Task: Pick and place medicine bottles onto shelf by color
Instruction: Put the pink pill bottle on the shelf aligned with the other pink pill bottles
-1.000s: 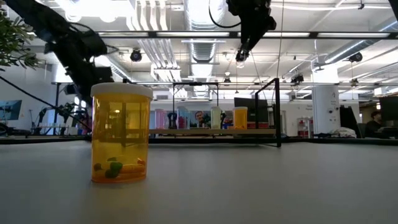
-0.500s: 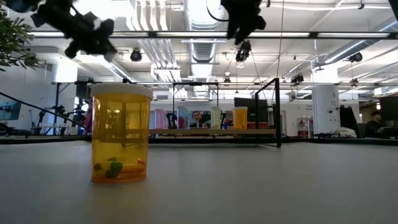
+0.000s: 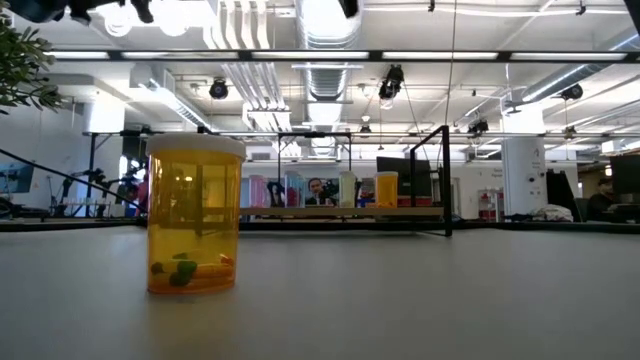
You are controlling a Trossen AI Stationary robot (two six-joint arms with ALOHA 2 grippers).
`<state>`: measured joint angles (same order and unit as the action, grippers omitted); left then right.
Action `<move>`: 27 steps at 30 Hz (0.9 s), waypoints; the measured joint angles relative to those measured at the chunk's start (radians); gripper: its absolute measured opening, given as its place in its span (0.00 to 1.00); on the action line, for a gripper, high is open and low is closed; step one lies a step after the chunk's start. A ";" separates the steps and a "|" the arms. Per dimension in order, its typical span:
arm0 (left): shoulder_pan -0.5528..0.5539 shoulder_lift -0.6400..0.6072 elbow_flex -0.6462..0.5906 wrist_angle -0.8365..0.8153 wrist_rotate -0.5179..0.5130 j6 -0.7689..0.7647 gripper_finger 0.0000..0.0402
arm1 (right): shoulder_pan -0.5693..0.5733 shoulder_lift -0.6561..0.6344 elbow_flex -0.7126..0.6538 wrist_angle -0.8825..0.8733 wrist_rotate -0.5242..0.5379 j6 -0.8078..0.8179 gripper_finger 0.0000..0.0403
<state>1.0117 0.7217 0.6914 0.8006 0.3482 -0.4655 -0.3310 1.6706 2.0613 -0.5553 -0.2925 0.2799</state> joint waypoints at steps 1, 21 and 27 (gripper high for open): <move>0.000 0.008 0.000 0.057 0.023 -0.001 0.18 | 0.005 0.002 0.000 0.052 -0.050 0.027 0.58; -0.253 0.184 0.000 0.687 0.408 0.140 0.18 | 0.158 0.155 0.000 0.610 -0.185 0.427 0.58; -0.382 0.191 0.009 0.693 0.432 0.348 0.18 | 0.161 0.209 0.007 0.697 -0.177 0.491 0.58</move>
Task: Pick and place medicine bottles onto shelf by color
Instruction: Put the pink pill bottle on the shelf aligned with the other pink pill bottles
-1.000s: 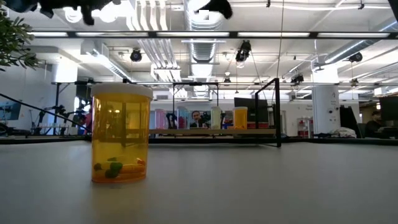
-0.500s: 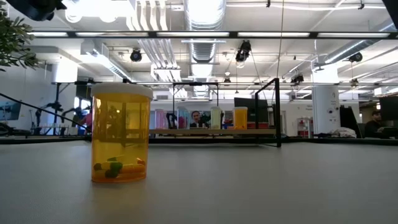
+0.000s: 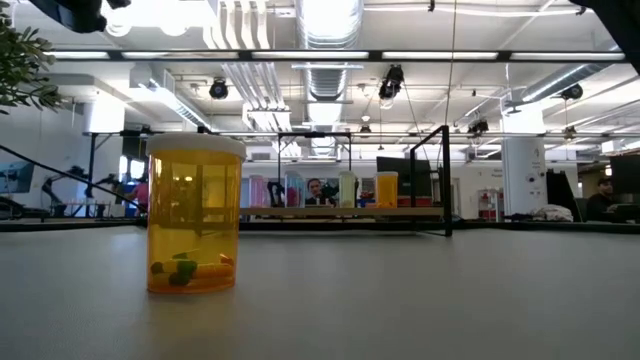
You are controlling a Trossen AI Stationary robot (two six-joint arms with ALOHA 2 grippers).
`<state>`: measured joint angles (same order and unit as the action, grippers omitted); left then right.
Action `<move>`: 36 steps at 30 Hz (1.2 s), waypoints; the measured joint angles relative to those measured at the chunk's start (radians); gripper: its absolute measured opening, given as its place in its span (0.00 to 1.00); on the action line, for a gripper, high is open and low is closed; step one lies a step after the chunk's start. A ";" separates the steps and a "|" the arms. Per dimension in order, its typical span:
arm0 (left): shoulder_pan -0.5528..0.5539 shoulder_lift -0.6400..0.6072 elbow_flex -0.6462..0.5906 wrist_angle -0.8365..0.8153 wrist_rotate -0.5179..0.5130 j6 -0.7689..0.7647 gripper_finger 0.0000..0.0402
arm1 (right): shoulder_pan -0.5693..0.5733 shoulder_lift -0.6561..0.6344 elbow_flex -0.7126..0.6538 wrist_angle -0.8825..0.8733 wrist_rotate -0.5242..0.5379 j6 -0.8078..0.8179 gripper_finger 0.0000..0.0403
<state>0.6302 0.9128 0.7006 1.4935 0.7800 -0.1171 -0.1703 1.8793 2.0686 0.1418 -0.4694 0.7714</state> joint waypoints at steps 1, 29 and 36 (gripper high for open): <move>-0.024 0.003 0.007 -0.001 0.001 0.032 0.18 | 0.000 0.008 0.001 0.035 -0.001 0.011 0.58; -0.224 0.333 0.291 -0.035 0.093 0.316 0.18 | 0.000 0.029 0.024 0.236 -0.148 0.102 0.58; -0.224 0.346 0.305 -0.036 0.095 0.316 0.18 | -0.004 0.029 0.031 0.236 -0.181 0.103 0.56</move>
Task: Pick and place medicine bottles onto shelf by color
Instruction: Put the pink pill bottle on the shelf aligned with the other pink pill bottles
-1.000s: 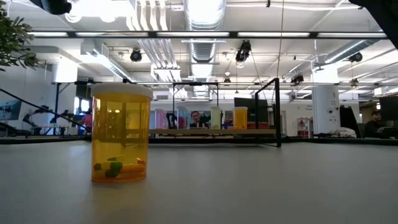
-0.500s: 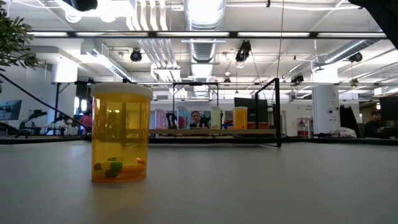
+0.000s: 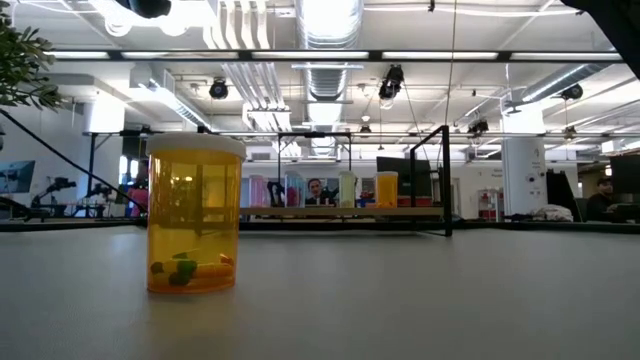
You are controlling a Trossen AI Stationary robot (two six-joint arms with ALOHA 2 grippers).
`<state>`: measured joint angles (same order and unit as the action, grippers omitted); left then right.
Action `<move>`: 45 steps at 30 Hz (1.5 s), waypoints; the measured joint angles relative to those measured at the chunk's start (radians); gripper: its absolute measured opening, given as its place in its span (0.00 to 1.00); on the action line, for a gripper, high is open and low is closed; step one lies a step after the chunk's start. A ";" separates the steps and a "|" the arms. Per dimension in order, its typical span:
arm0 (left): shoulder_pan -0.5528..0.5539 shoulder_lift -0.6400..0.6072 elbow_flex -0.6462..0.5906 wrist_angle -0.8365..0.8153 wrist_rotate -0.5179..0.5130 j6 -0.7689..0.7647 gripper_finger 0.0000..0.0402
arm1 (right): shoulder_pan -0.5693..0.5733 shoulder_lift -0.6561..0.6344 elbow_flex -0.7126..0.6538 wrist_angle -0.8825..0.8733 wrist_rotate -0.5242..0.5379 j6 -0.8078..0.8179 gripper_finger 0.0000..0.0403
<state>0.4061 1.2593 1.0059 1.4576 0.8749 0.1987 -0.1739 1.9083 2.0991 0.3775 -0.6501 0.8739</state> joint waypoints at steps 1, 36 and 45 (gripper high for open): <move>0.000 0.001 0.002 -0.001 0.000 0.000 0.18 | -0.001 0.000 0.000 0.000 -0.003 0.002 0.55; 0.002 0.019 0.004 -0.001 -0.010 -0.041 0.18 | -0.022 0.000 0.000 -0.007 -0.049 0.016 0.31; 0.002 0.020 0.004 -0.010 -0.074 -0.287 0.27 | -0.035 -0.006 0.004 -0.009 -0.050 0.003 0.31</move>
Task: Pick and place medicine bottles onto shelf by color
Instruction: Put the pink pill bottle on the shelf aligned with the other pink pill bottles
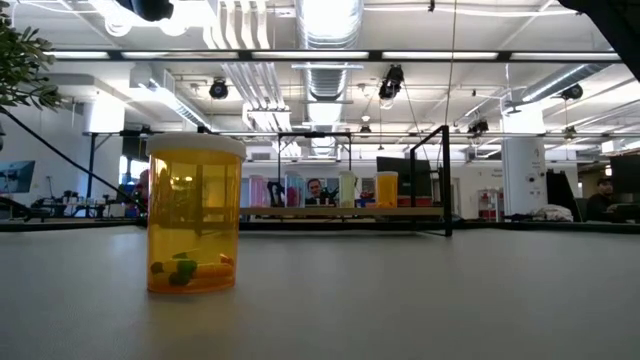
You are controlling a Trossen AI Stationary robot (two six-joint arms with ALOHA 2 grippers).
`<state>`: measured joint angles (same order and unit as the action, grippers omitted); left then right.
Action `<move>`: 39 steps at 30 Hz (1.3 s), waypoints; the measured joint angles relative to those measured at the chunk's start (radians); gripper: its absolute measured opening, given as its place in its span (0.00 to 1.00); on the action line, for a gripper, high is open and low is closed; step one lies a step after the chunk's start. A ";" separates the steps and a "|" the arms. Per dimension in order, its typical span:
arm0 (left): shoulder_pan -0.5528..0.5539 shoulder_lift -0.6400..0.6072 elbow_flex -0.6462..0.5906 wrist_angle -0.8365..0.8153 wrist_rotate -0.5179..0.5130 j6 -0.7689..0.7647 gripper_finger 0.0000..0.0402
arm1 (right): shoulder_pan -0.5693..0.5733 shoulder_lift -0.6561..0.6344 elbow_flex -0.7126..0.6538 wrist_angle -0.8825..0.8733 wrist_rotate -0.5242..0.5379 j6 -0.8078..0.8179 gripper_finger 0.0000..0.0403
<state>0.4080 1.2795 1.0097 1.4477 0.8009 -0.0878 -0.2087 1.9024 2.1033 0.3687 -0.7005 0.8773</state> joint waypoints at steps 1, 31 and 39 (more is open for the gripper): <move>-0.001 0.001 0.000 -0.004 0.000 -0.011 0.29 | -0.001 -0.002 0.000 0.001 -0.007 0.002 0.31; 0.084 -0.039 -0.002 -0.320 0.004 -0.195 0.41 | -0.105 -0.214 0.003 -0.922 0.061 -0.428 0.31; 0.085 -0.039 -0.001 -0.734 -0.127 -0.199 0.41 | -0.084 -0.246 0.003 -1.307 0.359 -0.590 0.31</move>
<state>0.4927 1.2407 1.0086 0.7137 0.6741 -0.2865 -0.2928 1.6566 2.1059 -0.9381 -0.3411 0.2873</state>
